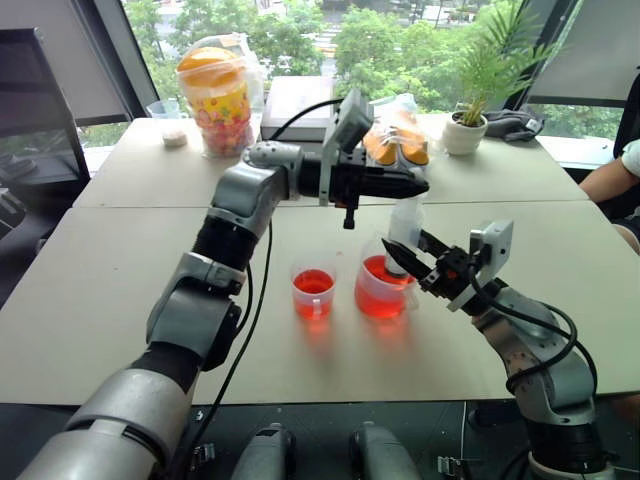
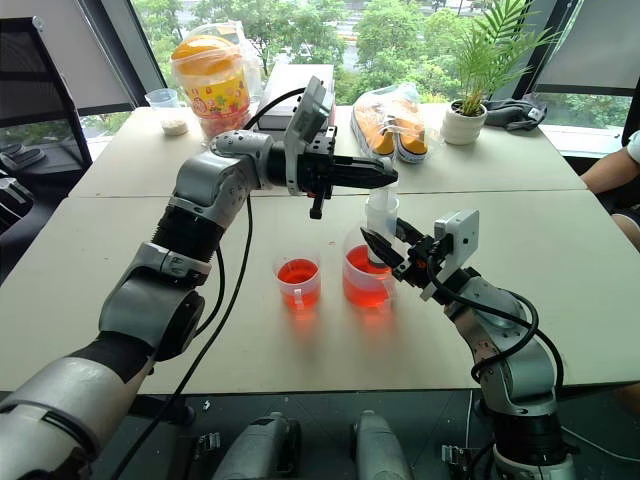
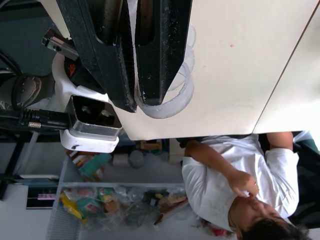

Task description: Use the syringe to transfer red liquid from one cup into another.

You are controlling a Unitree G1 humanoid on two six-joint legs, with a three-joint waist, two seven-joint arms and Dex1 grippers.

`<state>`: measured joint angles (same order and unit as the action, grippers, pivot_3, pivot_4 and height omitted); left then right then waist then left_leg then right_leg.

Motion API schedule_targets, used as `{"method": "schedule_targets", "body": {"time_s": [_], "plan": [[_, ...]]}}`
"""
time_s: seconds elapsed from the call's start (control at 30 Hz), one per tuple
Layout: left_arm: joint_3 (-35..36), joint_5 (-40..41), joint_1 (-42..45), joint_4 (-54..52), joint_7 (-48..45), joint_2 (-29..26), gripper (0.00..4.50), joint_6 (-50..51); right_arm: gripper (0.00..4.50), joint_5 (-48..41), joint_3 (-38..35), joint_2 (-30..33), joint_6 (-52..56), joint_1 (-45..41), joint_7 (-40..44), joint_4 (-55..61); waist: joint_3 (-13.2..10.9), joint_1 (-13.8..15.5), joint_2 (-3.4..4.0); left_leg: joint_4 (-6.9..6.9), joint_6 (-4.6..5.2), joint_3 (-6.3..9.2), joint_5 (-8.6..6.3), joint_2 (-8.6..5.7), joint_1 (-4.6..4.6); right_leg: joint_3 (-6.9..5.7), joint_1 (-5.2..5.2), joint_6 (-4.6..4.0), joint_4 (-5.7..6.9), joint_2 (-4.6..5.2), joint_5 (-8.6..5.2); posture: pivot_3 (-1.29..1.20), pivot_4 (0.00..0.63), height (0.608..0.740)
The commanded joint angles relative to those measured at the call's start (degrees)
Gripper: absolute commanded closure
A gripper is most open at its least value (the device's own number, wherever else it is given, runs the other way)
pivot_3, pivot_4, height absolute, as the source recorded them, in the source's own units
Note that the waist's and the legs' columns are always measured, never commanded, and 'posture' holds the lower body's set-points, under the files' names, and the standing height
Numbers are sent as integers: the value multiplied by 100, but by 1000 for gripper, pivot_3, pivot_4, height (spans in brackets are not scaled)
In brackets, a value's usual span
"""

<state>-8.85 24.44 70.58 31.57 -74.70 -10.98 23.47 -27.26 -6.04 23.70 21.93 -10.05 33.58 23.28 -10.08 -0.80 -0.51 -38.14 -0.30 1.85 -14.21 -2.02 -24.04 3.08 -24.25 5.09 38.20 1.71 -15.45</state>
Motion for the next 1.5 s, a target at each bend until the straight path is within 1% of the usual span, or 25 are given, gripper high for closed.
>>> {"method": "schedule_targets", "body": {"time_s": [0.03,0.13,0.23,0.33,0.47,0.5,0.63,0.8,0.9,1.07,1.17,1.27,1.33,1.4,1.5], "plan": [[531,146,451,-167,239,-83,4422,-257,3090,0,439,35,67,83,247,139,0,0,0,0,0,0,0,0,0,0,0,0,0,0,0,0,150,740],[488,159,353,-274,136,-107,4422,-170,3090,-4,425,39,73,23,242,156,0,0,0,0,0,0,0,0,0,0,0,0,0,0,0,0,150,740],[479,184,282,-313,111,-144,3574,-5,3090,-30,355,42,81,-75,184,198,0,-11,0,0,0,0,0,0,0,0,0,0,0,0,0,0,150,740],[411,136,182,-381,9,-228,2220,22,3090,-84,246,57,118,-192,114,237,0,-3,0,0,0,1,0,0,0,-1,0,0,1,-1,0,0,150,740],[275,69,-45,-618,-336,-468,282,86,3090,-156,111,80,198,-320,51,271,0,-3,0,0,0,1,0,0,0,-1,0,0,0,0,0,0,150,740],[248,77,-104,-700,-464,-545,65,104,3090,-167,87,83,211,-338,44,273,0,-4,0,0,0,1,0,0,0,0,0,0,0,0,0,0,150,740],[285,168,-298,-946,-758,-958,65,350,3090,-205,-13,125,234,-419,28,262,0,-26,0,1,0,0,0,3,2,1,-1,0,2,-1,0,0,150,740],[439,107,-474,-1003,-749,-1512,65,362,3090,-242,-73,121,219,-537,9,254,0,-10,0,1,0,1,0,2,1,0,-1,0,1,1,0,0,150,740],[679,85,-496,-846,-561,-1888,65,362,3090,-485,-212,205,400,-1008,-45,415,0,-23,1,1,0,1,0,2,0,0,-4,0,2,1,0,0,150,740],[962,68,-528,-665,-322,-2269,65,376,3090,-1006,-242,297,751,-1988,-18,450,0,-19,1,2,0,3,0,6,0,-1,-7,0,3,6,0,0,150,740],[1057,66,-639,-706,-253,-2474,65,427,3090,-1269,27,34,871,-2547,91,229,0,-13,1,4,0,4,0,6,-1,-4,-7,-1,1,8,0,0,150,740],[1142,120,-748,-841,-183,-2621,65,543,3090,-1182,356,-251,763,-2725,249,-73,0,-11,0,3,0,4,0,6,-2,-3,-7,-1,2,10,0,0,150,740],[1228,186,-837,-996,-142,-2741,65,688,3090,-1038,628,-503,587,-2740,403,-377,0,-21,0,2,0,3,0,5,-3,-4,-7,-1,2,11,0,0,150,740],[1274,251,-885,-1114,-115,-2814,65,809,3090,-910,780,-626,431,-2705,524,-564,0,-11,0,2,0,3,0,5,-3,-3,-8,-1,3,11,0,0,150,740],[1403,518,-941,-1466,-87,-2969,65,1230,3090,-538,1221,-766,11,-2395,920,-1017,0,-11,0,2,0,4,0,5,-5,-5,-9,-1,2,11,0,0,150,740]]}}
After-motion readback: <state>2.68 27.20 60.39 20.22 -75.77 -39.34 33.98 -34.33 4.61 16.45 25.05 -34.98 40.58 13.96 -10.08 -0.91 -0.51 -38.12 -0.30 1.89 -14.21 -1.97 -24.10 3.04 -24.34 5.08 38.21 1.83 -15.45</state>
